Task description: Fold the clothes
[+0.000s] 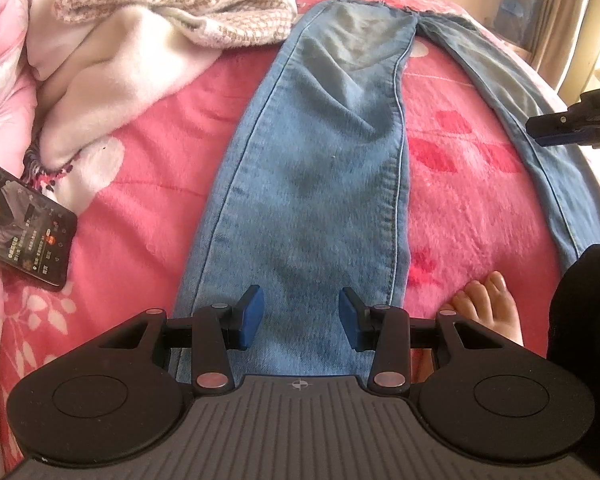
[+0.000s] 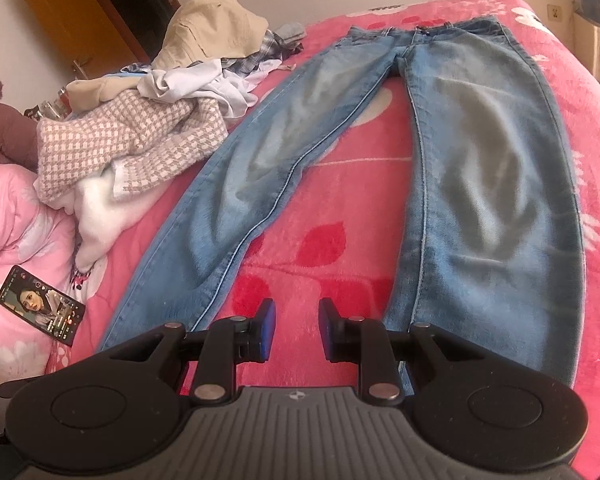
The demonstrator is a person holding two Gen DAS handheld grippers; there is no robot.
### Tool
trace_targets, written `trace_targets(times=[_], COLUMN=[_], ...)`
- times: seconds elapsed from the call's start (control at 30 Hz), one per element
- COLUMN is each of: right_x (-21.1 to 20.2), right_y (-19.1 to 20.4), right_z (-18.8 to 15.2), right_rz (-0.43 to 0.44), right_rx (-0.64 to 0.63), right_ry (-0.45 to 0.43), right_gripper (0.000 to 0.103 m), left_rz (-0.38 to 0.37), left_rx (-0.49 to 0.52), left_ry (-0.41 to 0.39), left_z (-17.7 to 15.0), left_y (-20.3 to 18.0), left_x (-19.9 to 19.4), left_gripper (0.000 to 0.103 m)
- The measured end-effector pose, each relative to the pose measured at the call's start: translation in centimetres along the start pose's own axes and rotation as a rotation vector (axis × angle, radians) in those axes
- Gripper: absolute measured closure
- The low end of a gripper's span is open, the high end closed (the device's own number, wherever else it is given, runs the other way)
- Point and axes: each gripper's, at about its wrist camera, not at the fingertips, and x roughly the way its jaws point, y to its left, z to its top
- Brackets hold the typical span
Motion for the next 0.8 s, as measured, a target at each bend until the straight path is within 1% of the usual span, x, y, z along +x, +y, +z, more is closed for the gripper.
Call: trace_targets(times=[0.53, 0.8], right_x=[0.3, 0.4], right_y=[0.6, -0.1], right_z=[0.2, 0.2], right_rz=[-0.018, -0.058], right_rx=[-0.013, -0.009], right_ry=[0.005, 0.0], right_gripper=[0.077, 0.077], left_rz=[-0.025, -0.051], left_rx=[0.002, 0.04], left_ry=[-0.025, -0.076], left_z=[0.5, 2.5], left_y=[0.0, -0.9], left_x=[0.0, 0.7], left_gripper=[0.062, 0.062])
